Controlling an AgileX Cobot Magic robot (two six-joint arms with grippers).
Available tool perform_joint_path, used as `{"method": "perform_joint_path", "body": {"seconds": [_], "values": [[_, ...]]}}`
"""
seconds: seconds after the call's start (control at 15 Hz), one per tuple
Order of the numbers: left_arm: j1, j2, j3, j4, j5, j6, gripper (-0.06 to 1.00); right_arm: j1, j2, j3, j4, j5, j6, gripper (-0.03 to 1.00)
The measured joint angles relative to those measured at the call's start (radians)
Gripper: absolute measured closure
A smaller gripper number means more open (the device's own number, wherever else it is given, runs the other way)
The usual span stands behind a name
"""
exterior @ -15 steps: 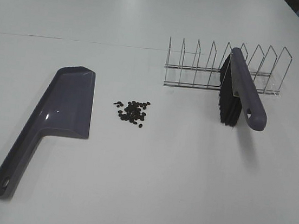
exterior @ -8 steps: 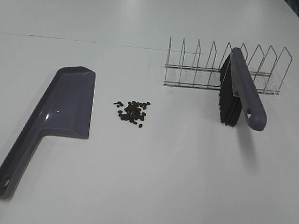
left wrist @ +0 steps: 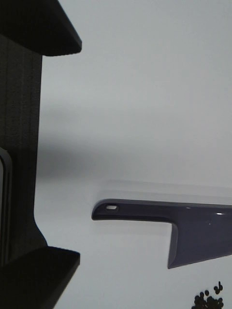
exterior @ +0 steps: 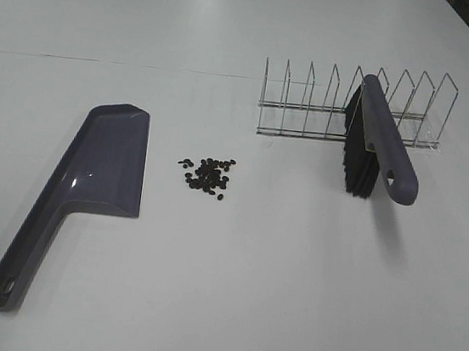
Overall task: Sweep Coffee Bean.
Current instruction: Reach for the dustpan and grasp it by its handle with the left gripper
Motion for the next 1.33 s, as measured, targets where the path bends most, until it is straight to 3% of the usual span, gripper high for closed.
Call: {"method": "perform_joint_path", "body": {"seconds": [0.27, 0.33, 0.47, 0.67, 0.87, 1.2, 1.33], "values": [[0.000, 0.238, -0.105, 0.003, -0.002, -0.021, -0.05, 0.000, 0.000, 0.000, 0.000, 0.000, 0.000, 0.47], [0.000, 0.374, -0.122, 0.004, -0.004, -0.058, -0.05, 0.000, 0.000, 0.000, 0.000, 0.000, 0.000, 0.47], [-0.065, 0.521, -0.122, 0.023, -0.010, -0.121, -0.05, 0.000, 0.000, 0.000, 0.000, 0.000, 0.000, 0.47], [-0.194, 0.764, -0.123, 0.040, -0.131, -0.209, -0.05, 0.000, 0.000, 0.000, 0.000, 0.000, 0.000, 0.47], [-0.268, 0.962, -0.123, 0.037, -0.281, -0.227, -0.05, 0.000, 0.000, 0.000, 0.000, 0.000, 0.000, 0.47], [-0.286, 1.167, -0.129, 0.037, -0.491, -0.268, -0.04, 0.000, 0.000, 0.000, 0.000, 0.000, 0.000, 0.47], [-0.294, 1.202, -0.148, 0.046, -0.505, -0.268, -0.03, 0.000, 0.000, 0.000, 0.000, 0.000, 0.000, 0.47]]}}
